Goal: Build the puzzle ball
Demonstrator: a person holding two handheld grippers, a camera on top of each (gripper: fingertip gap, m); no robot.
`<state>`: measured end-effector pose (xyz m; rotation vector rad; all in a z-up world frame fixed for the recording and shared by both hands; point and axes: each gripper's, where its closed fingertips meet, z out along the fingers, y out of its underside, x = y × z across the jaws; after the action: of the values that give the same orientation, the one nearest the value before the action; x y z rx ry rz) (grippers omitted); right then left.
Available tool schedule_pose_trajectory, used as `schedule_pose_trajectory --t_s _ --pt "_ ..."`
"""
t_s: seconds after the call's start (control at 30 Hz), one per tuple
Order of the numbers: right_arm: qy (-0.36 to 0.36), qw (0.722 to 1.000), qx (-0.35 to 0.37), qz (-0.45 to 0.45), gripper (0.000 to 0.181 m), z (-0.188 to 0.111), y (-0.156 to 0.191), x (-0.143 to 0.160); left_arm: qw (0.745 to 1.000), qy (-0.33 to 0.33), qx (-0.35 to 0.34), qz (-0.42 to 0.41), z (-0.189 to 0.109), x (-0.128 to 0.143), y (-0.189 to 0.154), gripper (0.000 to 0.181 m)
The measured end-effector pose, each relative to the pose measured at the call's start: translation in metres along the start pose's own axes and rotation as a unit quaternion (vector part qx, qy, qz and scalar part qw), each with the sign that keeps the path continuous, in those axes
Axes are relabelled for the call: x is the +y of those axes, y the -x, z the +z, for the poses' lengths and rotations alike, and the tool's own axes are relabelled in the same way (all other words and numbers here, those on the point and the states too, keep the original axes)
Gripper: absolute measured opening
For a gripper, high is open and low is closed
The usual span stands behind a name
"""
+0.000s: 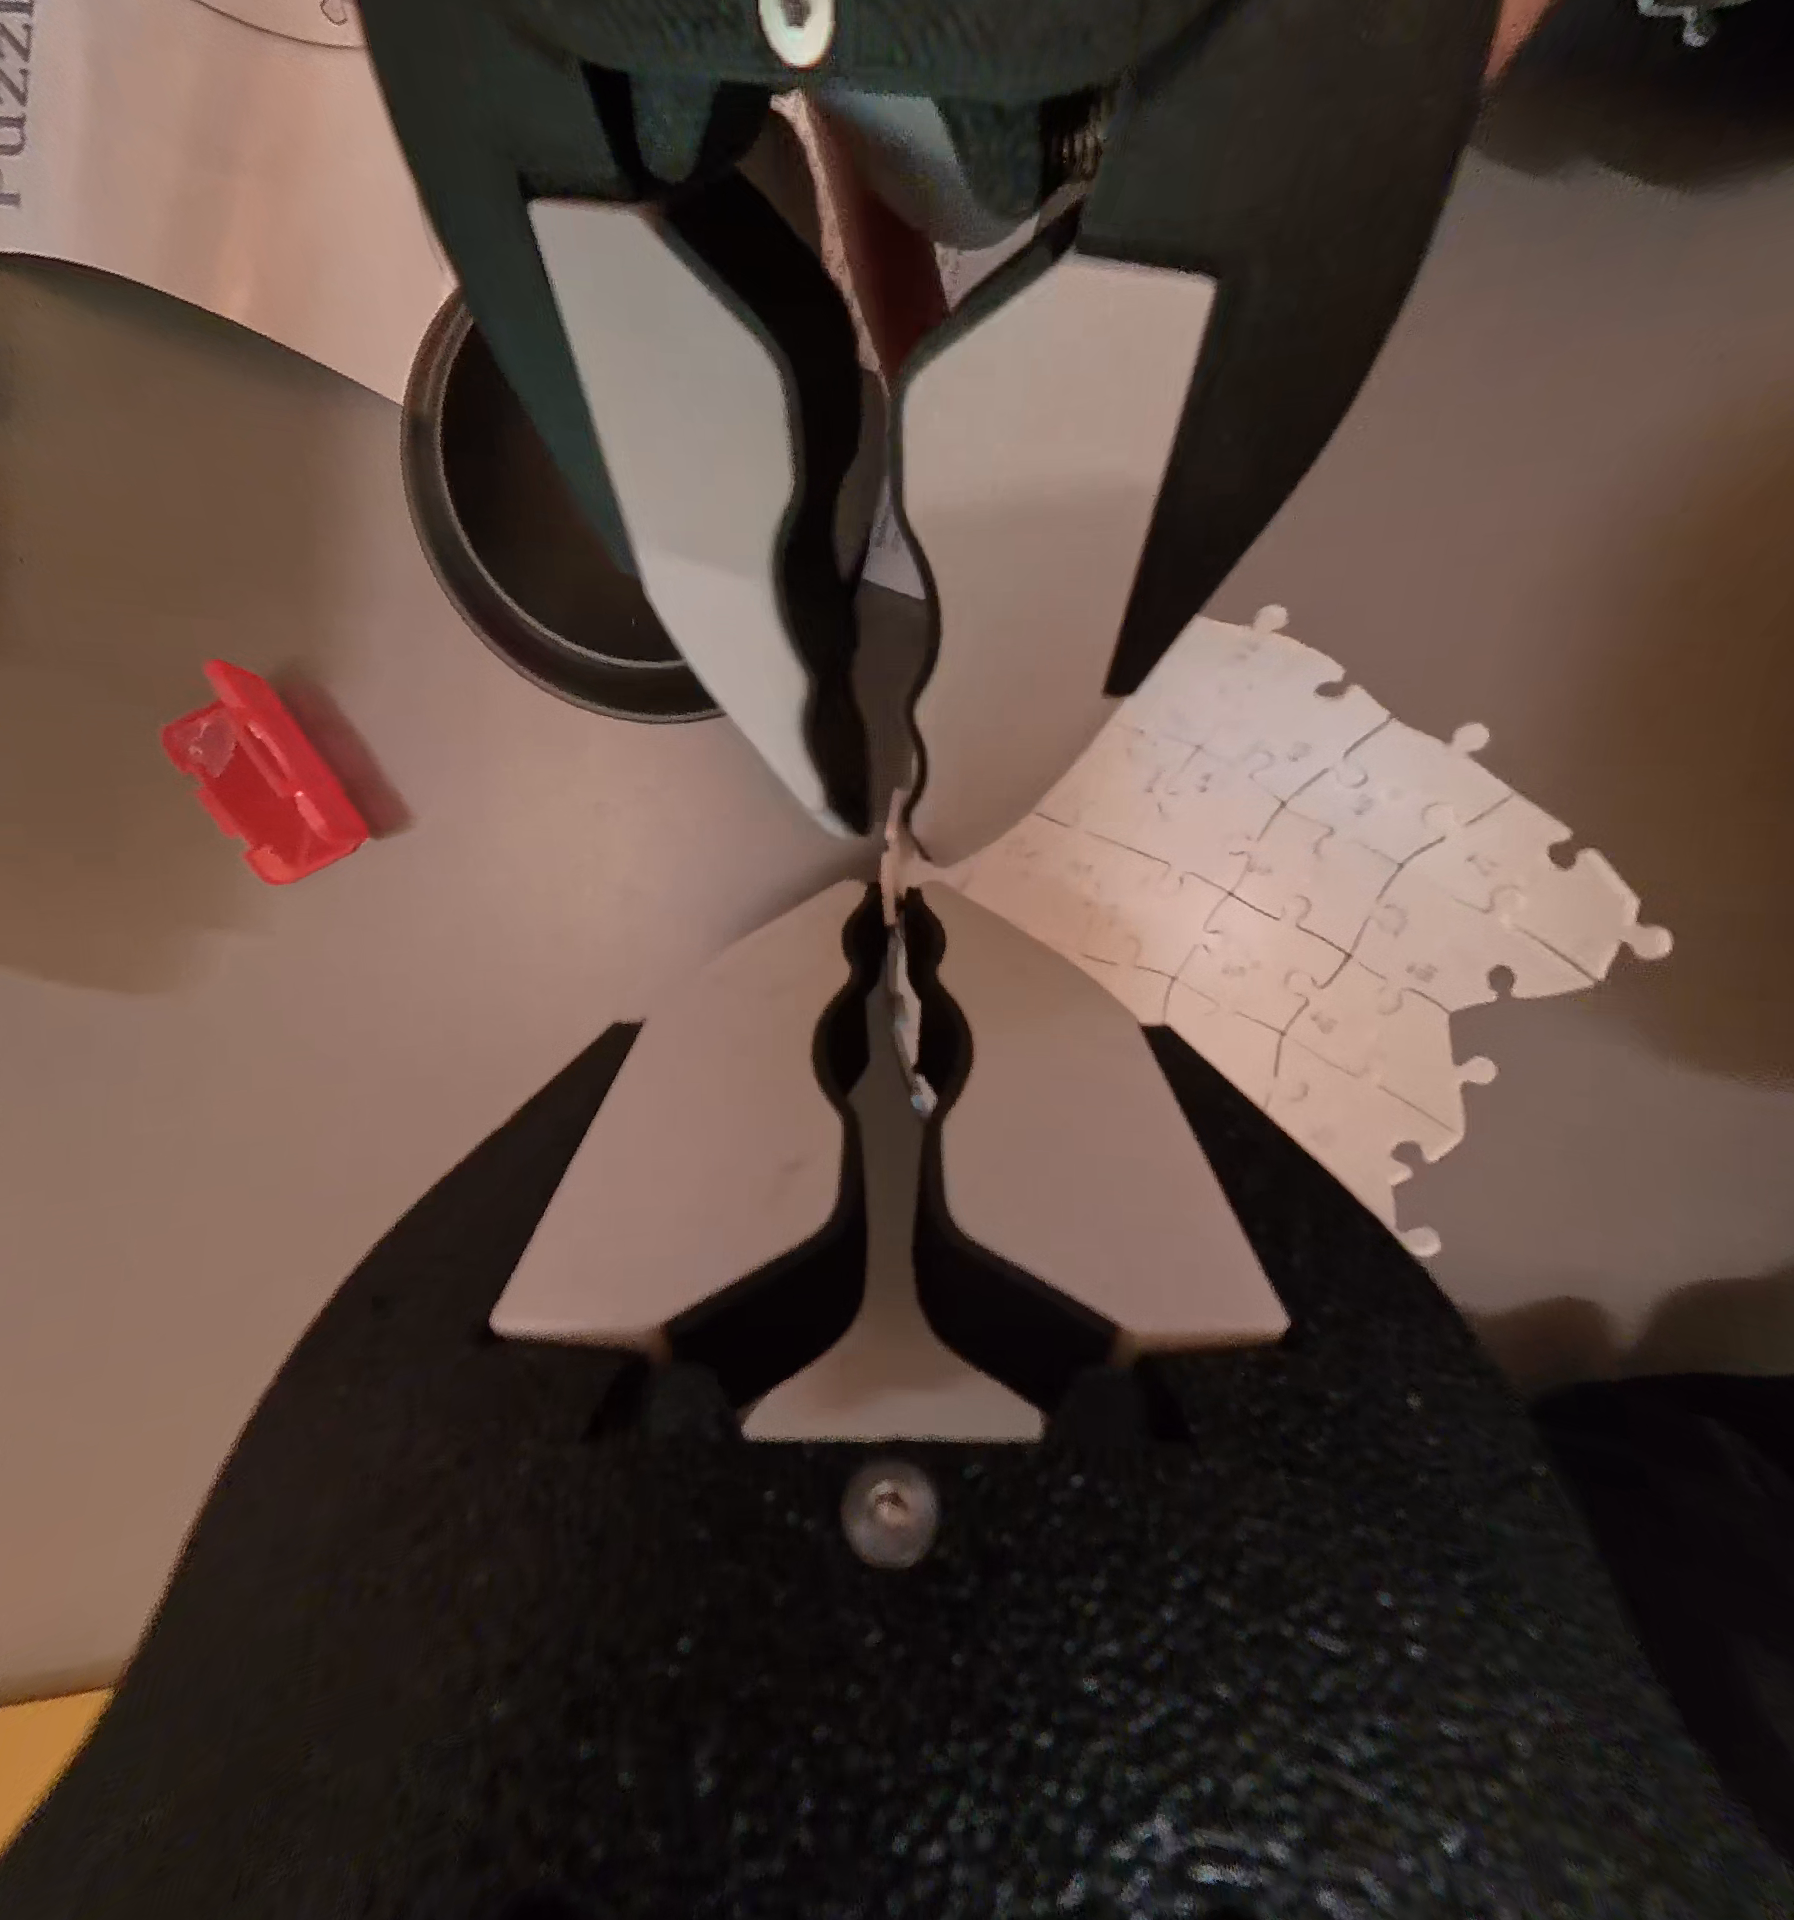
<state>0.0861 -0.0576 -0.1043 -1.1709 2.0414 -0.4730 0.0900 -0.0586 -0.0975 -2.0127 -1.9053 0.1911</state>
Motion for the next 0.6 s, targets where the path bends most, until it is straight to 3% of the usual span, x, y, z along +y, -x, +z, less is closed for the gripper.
schedule_pose_trajectory --t_s 0.07,0.43,0.6 --pt "-0.007 1.0 -0.015 0.004 0.004 0.0 0.003 -0.002 1.0 -0.003 0.001 -0.006 -0.001 0.001 0.001 0.003" --pt "-0.024 1.0 -0.002 -0.002 0.003 0.003 0.0 -0.007 1.0 -0.01 -0.009 -0.019 -0.003 0.004 0.007 0.003" --pt "-0.049 0.999 0.007 -0.004 0.003 0.006 -0.001 -0.012 0.998 -0.046 0.001 -0.05 -0.008 -0.001 0.01 0.003"
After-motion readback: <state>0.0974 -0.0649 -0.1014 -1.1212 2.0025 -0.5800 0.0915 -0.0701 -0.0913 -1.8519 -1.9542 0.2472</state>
